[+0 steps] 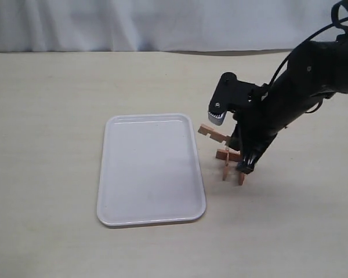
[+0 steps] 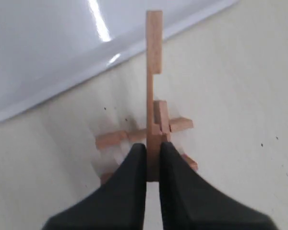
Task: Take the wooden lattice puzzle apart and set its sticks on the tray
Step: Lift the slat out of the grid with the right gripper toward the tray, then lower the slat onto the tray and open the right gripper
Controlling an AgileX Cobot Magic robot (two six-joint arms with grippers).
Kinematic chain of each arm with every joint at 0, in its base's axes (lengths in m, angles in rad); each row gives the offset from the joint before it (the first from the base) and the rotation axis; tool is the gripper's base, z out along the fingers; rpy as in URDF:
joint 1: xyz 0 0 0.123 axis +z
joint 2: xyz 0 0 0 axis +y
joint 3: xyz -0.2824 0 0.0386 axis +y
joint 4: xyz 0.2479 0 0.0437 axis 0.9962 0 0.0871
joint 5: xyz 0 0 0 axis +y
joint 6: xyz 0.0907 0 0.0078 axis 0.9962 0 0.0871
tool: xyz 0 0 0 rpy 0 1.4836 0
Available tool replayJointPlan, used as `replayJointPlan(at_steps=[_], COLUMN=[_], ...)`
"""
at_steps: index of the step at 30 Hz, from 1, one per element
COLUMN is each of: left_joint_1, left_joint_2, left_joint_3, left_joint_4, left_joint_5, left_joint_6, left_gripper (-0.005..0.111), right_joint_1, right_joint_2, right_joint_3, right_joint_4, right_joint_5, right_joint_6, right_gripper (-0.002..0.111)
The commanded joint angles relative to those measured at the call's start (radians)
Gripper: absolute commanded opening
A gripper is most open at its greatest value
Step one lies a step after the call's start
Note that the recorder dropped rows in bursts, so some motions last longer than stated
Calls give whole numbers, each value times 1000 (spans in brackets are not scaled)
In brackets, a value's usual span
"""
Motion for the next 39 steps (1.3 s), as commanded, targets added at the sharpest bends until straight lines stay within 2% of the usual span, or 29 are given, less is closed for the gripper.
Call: replayJointPlan(at_steps=[1, 7, 12, 15, 21, 26, 33, 39], left_joint_1=[-3, -3, -3, -3, -3, -3, -3, -3], left_joint_2=[-1, -1, -1, -1, -1, -1, -1, -1], left_joint_3=[1, 1, 1, 1, 1, 1, 1, 1], left_joint_4=[0, 0, 0, 0, 0, 0, 0, 0], left_joint_5=[-12, -12, -12, -12, -12, -12, -12, -12], left_joint_6=[2, 2, 2, 2, 2, 2, 2, 2], left_gripper=[0, 0, 0, 0, 0, 0, 0, 0], right_joint_1=[93, 239, 275, 275, 275, 275, 285, 357], right_joint_2=[-7, 0, 59, 109, 210, 283, 330, 332], right_joint_3=[-5, -5, -5, -14, -100, -187, -268, -275], right_joint_4=[25, 27, 27, 27, 23, -34, -255, -532], right_joint_5=[-39, -222, -470, -551, -539, -393, -258, -233], right_joint_6=[1, 96, 179, 179, 175, 177, 378, 547], right_gripper=[5, 5, 5, 5, 5, 5, 5, 6])
